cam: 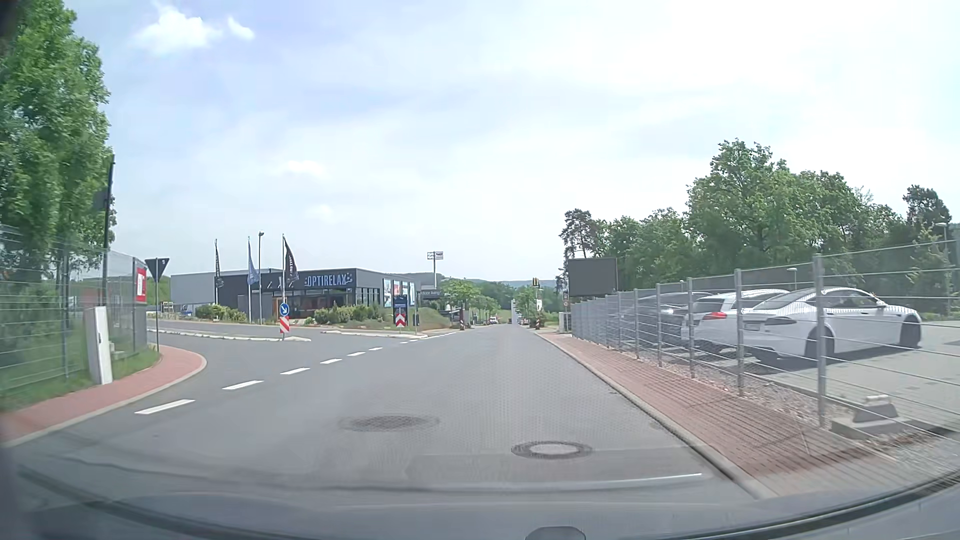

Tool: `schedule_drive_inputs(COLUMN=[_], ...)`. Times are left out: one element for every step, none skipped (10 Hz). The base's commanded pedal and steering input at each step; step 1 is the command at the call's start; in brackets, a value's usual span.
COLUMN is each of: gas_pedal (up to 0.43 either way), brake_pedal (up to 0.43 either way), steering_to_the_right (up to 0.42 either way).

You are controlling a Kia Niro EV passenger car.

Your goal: Follow the waypoints while adhering to traffic rules and regulations

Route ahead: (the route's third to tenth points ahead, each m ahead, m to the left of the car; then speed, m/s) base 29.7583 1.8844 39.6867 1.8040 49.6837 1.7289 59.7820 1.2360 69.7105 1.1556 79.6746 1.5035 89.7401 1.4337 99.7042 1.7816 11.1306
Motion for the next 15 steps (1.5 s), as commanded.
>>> schedule_drive_inputs(gas_pedal=[0.118, 0.118, 0.118, 0.118, 0.118, 0.118, 0.118, 0.118, 0.118, 0.118, 0.118, 0.118, 0.118, 0.118, 0.118], brake_pedal=[0.000, 0.000, 0.000, 0.000, 0.000, 0.000, 0.000, 0.000, 0.000, 0.000, 0.000, 0.000, 0.000, 0.000, 0.000], steering_to_the_right=[-0.003, -0.003, -0.003, -0.002, -0.002, -0.001, -0.001, -0.002, -0.001, -0.002, -0.002, -0.002, -0.002, -0.001, -0.001])
